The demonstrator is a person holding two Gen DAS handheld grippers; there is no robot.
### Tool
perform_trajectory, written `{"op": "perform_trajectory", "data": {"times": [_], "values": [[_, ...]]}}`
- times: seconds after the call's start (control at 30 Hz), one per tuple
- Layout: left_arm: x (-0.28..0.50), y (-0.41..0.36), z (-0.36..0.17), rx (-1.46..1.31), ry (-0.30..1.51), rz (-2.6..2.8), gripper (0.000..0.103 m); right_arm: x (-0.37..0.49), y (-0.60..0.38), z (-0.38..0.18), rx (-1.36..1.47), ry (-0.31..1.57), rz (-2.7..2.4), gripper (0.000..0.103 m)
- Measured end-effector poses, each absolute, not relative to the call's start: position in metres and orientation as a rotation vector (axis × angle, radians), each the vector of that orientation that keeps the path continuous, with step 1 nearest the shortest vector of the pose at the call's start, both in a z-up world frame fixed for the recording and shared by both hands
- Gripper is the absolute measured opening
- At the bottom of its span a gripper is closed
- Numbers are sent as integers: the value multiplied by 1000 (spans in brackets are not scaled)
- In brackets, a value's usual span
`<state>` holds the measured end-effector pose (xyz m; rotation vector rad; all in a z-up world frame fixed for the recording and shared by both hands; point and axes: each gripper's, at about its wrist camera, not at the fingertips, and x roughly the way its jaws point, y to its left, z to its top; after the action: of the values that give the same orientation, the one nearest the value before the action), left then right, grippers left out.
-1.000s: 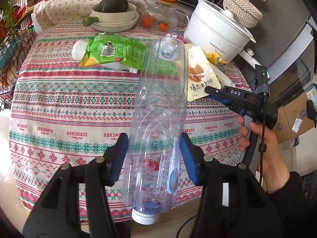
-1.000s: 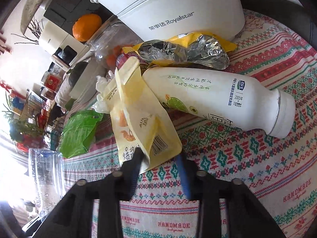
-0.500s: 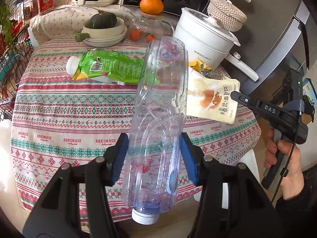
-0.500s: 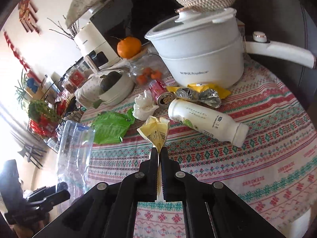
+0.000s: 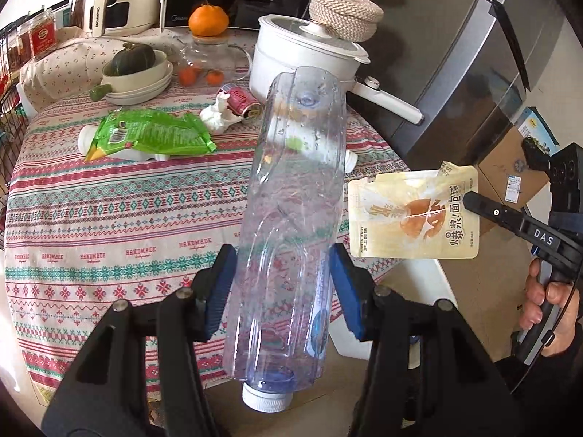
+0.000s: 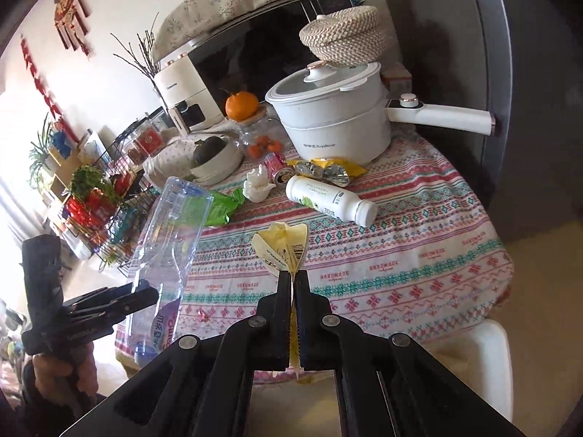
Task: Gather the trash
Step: 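Carry the bottle and pouch to the white bin and release both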
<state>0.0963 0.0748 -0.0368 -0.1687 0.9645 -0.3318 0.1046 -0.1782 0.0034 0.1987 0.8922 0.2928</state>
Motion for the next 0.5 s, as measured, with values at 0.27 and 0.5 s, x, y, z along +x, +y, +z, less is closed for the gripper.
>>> {"op": "perform_trajectory", "data": {"times": [0.27, 0.5], "values": [[76, 32, -48, -60, 1028, -471, 55, 46, -225, 26, 108, 866, 236, 3], [60, -18, -60, 58, 1074, -571, 55, 18, -279, 11, 82, 923, 128, 3]]}}
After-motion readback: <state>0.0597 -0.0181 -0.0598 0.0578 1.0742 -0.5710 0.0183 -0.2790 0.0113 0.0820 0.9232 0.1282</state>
